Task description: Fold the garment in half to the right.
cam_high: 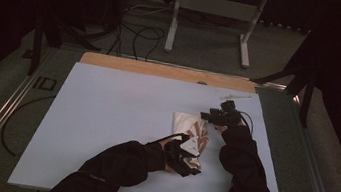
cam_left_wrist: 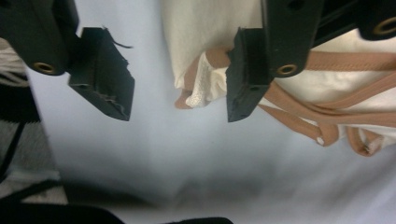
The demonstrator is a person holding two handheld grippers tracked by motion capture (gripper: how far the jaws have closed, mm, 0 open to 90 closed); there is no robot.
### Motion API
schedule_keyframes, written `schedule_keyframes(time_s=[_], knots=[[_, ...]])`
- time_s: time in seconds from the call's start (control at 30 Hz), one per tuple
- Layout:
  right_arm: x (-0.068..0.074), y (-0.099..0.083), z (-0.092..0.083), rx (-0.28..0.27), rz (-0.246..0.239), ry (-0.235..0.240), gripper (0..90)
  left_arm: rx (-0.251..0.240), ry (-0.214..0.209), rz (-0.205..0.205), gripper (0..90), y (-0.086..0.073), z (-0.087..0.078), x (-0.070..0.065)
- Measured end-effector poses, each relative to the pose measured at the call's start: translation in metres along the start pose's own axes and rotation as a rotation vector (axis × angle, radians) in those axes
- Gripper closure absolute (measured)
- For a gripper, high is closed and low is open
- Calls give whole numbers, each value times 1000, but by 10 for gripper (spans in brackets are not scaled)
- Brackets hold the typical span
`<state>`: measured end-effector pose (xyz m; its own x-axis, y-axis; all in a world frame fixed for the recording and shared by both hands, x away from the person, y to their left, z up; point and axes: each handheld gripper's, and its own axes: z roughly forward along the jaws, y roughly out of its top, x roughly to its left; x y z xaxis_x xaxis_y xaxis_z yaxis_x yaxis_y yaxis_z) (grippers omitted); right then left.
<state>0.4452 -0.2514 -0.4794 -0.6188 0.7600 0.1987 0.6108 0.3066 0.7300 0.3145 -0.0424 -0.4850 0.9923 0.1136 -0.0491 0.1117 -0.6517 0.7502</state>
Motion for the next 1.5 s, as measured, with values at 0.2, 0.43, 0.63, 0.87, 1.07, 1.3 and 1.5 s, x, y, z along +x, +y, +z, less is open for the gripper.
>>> schedule_keyframes(time_s=[0.2,0.43,0.63,0.87,1.07,1.3,1.5], knots=[[24,12,-6,-7,-61,32,463,-51,6,-52,263,-8,-19,4],[59,17,-1,13,-132,107,625,-67,46,-59,119,-24,-33,2],[79,10,13,110,-212,129,899,-63,62,-88,4,-36,-43,0],[87,1,30,209,-266,111,900,-81,98,-103,3,-49,-56,-6],[82,-5,36,270,-266,73,900,-85,114,-134,3,-62,-61,-8],[71,-12,26,280,-237,45,900,-96,130,-158,3,-69,-67,-6],[60,-19,9,250,-204,17,900,-104,140,-165,3,-72,-72,-6]])
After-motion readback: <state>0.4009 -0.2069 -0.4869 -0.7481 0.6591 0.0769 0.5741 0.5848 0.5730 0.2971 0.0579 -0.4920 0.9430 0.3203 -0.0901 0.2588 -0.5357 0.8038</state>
